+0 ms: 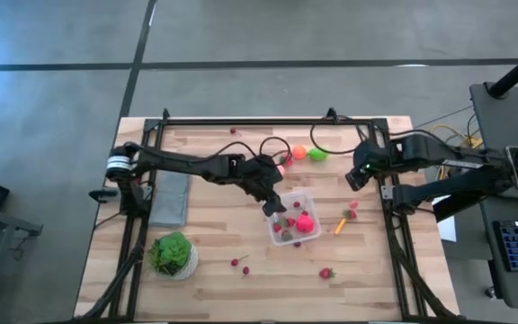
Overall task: Pick and placing Produce into tupperware
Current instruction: Put the bottom peach into the transparent bin
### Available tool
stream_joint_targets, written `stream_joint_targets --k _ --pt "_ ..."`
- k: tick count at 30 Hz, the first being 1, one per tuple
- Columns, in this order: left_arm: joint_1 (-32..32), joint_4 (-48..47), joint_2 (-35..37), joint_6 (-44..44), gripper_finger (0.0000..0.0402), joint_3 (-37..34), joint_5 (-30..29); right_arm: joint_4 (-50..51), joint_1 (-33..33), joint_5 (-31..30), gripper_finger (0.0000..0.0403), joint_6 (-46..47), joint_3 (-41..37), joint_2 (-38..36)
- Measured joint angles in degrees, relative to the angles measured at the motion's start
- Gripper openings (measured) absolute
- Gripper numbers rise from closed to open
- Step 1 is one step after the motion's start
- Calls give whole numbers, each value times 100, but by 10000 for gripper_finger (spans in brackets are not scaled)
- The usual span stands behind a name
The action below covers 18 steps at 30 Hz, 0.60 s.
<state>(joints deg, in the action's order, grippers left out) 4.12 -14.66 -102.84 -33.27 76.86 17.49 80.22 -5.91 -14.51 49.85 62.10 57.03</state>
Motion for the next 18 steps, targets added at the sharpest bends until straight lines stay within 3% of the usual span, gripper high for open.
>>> stream_joint_targets --k 10,18 --pt "238 -843 613 1184 272 -165 -556 -65 26 1240 270 1845 -1388 11" --pt "415 -1537 814 1867 272 -234 -548 -1201 400 1762 270 3014 -1967 52"
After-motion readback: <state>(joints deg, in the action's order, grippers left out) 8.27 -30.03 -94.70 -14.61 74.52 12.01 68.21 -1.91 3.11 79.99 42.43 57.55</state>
